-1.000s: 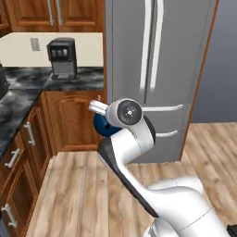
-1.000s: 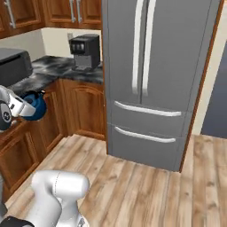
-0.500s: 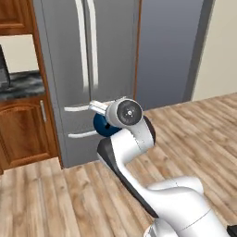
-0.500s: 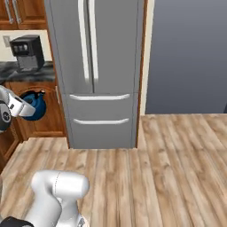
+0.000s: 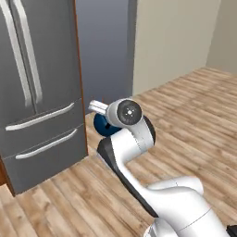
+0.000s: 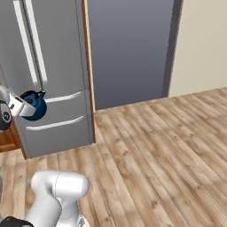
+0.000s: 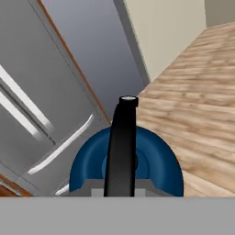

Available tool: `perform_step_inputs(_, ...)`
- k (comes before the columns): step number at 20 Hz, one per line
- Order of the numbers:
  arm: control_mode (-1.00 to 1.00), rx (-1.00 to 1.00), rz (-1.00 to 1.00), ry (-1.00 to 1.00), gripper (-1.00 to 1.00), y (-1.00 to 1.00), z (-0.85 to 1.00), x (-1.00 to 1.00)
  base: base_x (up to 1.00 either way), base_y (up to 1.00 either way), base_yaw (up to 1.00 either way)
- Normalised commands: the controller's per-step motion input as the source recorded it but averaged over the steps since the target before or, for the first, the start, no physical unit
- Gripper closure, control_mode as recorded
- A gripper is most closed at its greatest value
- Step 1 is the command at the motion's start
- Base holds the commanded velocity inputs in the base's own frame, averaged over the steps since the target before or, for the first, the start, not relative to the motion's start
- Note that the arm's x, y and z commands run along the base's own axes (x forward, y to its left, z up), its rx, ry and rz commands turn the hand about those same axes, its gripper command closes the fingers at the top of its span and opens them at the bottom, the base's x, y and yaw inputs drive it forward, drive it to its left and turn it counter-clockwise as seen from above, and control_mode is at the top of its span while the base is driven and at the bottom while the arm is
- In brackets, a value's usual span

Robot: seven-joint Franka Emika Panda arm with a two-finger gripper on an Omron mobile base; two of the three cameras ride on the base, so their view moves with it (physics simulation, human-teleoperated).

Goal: The kettle is done boiling. Turn off the stove, then wait for 300 timesteps before moving the kettle to the dining table.

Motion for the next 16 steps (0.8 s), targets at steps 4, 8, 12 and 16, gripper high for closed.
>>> perform_step_inputs(4,1.0,0.0,0.0,0.0,1.0,0.0,0.0,0.0,0.0,0.0,-0.55)
perform_step_inputs(8,1.0,0.0,0.0,0.0,1.0,0.0,0.0,0.0,0.0,0.0,-0.55)
perform_step_inputs(12,1.0,0.0,0.0,0.0,1.0,0.0,0.0,0.0,0.0,0.0,-0.55)
perform_step_inputs(16,1.0,0.0,0.0,0.0,1.0,0.0,0.0,0.0,0.0,0.0,-0.55)
